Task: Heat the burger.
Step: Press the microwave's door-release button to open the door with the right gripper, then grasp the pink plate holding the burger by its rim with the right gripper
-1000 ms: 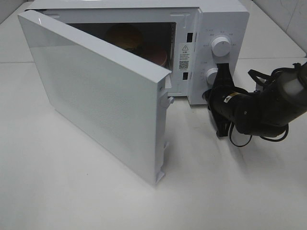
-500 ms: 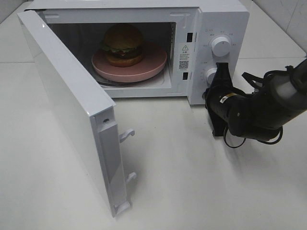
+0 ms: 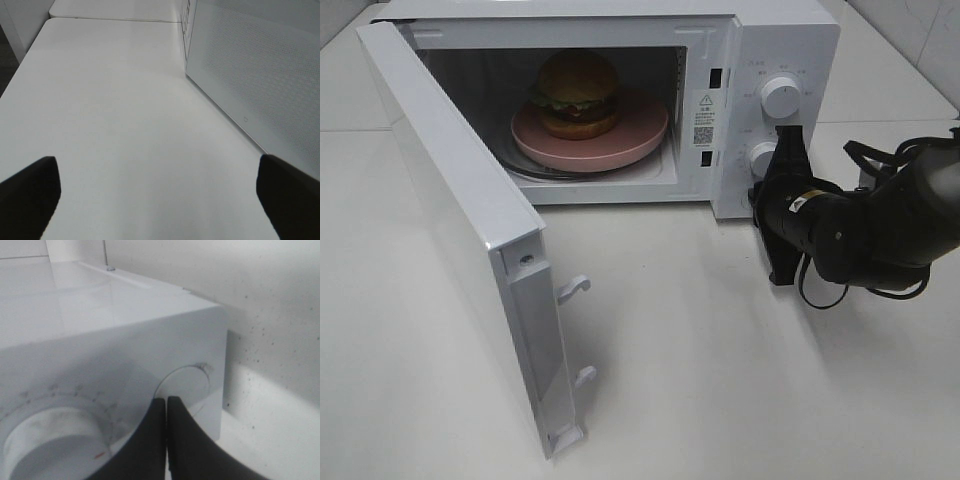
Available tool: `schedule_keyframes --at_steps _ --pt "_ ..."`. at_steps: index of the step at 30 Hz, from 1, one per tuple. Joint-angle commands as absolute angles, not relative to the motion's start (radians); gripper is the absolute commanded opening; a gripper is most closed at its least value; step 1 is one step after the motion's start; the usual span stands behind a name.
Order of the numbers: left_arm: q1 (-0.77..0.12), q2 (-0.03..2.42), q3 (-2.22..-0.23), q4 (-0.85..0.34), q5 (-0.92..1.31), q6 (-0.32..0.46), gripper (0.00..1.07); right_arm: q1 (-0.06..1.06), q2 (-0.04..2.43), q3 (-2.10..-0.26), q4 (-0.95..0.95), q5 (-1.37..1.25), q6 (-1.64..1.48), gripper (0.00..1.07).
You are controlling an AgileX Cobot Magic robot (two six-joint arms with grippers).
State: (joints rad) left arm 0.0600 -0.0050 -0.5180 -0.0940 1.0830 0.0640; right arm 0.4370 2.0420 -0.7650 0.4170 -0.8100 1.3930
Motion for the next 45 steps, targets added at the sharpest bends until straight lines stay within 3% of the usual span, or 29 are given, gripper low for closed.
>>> schedule_keyframes --at_steps 1,29,45 --pt "0.062 -0.023 -0.518 -0.1 1.07 0.061 1.0 0.434 2.008 -0.765 0.365 -0.819 1.408 0.0" --pt "0.062 -0.023 -0.518 -0.1 1.07 0.061 1.0 0.434 1.733 -0.586 0.038 -0.593 1.419 0.0" --pt "0.062 -0.023 -0.518 -0.1 1.07 0.061 1.0 0.434 1.501 -0.586 -0.142 -0.209 1.107 0.01"
